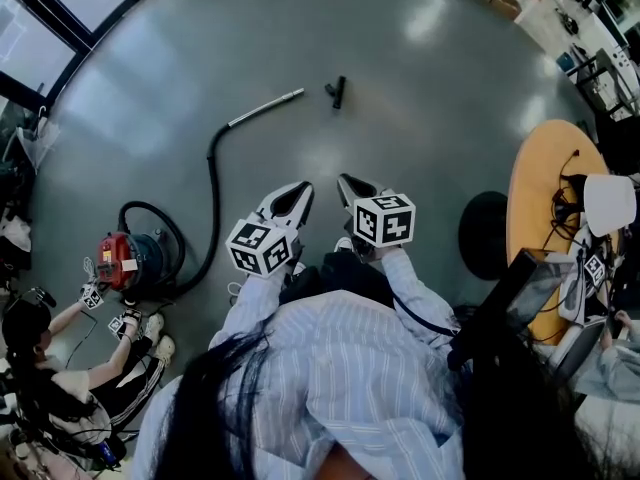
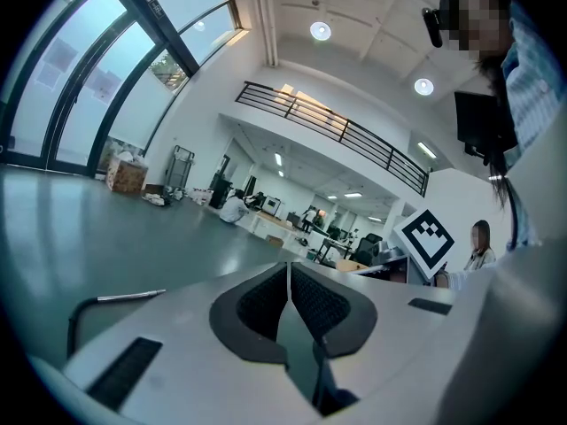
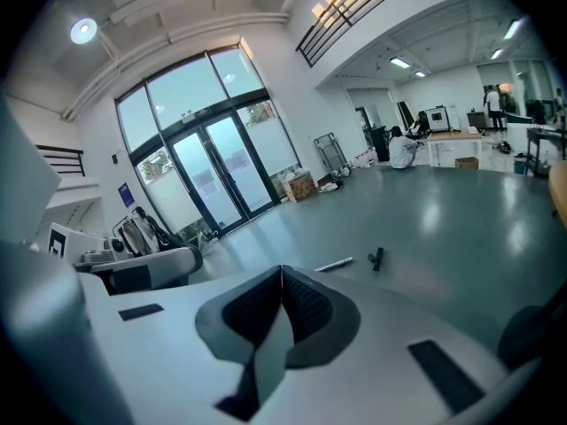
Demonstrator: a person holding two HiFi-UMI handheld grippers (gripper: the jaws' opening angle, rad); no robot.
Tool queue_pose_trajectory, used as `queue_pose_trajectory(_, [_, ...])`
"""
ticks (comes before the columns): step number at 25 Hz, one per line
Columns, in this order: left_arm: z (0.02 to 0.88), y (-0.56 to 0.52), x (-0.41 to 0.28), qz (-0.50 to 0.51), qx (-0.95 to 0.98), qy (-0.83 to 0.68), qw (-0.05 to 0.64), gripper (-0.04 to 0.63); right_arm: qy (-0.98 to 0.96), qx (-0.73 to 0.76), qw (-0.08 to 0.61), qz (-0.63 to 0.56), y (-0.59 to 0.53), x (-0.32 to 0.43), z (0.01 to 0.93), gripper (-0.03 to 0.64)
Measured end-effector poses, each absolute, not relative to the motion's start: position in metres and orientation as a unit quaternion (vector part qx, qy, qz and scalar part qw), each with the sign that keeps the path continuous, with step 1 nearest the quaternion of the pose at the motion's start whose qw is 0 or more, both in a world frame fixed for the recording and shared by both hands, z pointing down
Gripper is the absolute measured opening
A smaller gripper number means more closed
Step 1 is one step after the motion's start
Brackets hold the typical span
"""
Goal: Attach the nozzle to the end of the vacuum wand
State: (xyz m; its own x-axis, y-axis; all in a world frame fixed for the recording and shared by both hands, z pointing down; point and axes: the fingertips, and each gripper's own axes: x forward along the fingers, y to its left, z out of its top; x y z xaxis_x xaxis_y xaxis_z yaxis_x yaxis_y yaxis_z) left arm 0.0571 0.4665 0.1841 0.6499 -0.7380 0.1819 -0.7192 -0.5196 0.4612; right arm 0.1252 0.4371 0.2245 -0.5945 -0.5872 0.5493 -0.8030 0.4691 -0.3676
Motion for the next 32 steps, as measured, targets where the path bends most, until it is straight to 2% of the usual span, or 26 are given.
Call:
queue_pose_trajectory(18, [0.197,0.409,0.127,-0.021,0.856,-0.446,0.261,0.018,-0.848,0.385,0.190,0.310,0.379,0.197,0.242,0.008])
queue_pose_trajectory(32, [0.208,0.385,0.124,-0.003,0.843,-0.460,0.279,0.018,-0.837,0.381,0.177,0.349,0.360,0.207,0.257,0.008])
